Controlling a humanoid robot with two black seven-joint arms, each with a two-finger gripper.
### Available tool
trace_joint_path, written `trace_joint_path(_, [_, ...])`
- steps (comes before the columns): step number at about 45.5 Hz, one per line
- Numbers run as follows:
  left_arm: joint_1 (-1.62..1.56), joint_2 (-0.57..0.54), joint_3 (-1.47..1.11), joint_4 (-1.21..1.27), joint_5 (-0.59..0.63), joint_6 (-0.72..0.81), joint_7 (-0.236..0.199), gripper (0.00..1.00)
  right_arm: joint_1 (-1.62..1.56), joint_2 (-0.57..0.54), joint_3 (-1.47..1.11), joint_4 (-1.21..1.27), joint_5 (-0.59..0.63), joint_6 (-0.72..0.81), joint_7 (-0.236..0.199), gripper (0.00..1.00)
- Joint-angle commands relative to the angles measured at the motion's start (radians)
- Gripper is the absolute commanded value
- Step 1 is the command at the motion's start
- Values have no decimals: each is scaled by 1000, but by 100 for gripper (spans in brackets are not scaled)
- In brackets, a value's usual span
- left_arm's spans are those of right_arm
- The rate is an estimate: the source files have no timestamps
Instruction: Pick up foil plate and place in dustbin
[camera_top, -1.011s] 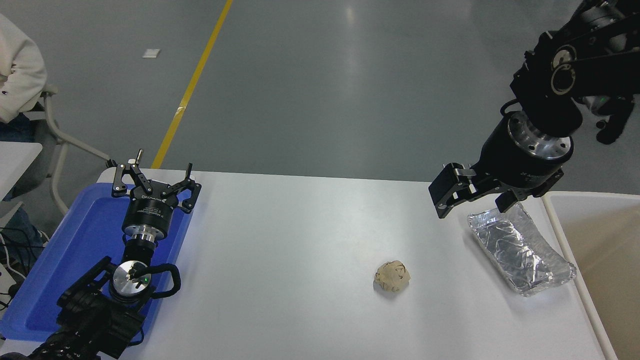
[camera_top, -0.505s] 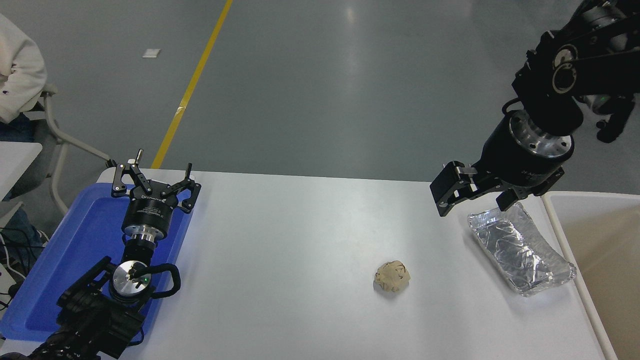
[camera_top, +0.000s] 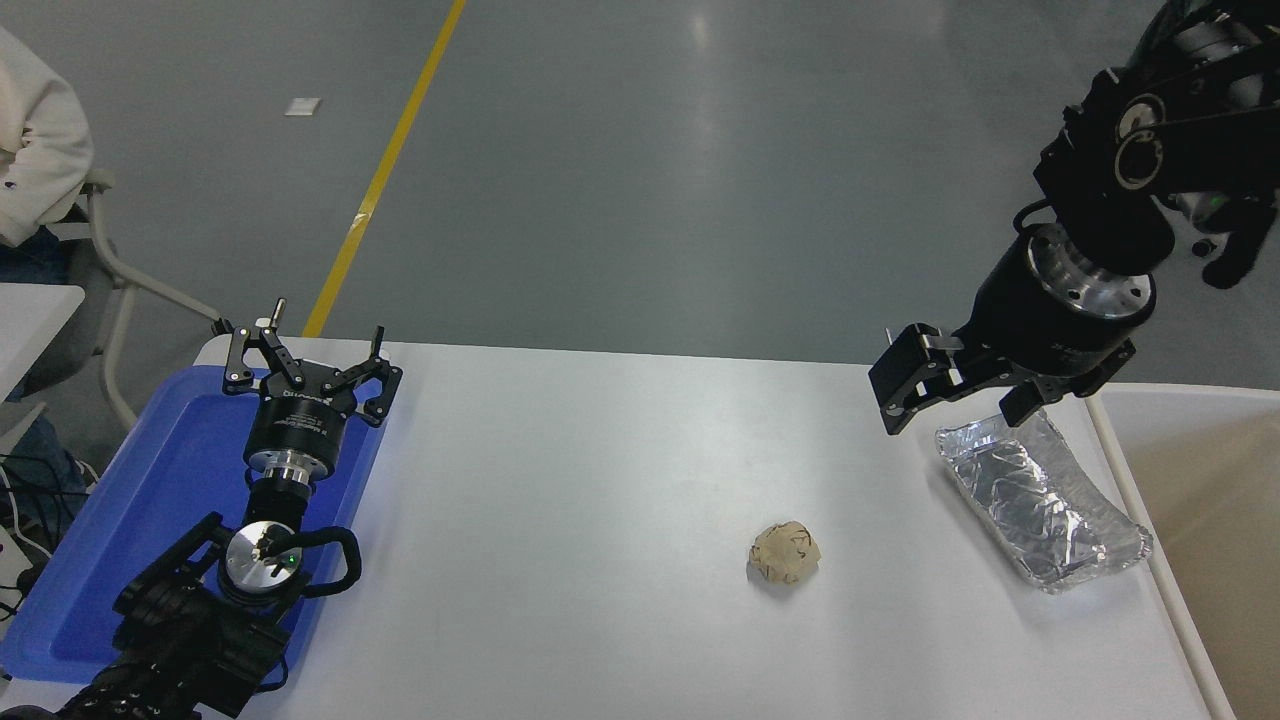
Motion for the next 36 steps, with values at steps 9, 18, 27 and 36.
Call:
trace_joint_path(9, [0,0,-1,0,0,0,1,100,-203,-198,3,-116,-392,-66,-1,100])
trace_joint_path(18, [0,0,1,0,0,0,1,100,-401,-264,55,-254,-491,-143,1,100])
trace_joint_path(27, [0,0,1,0,0,0,1,100,-574,-286,159,-377,-553,-183,2,100])
trace_joint_path(36, [0,0,1,0,0,0,1,100,-726,-284,227,-501,-603,-232,4,100])
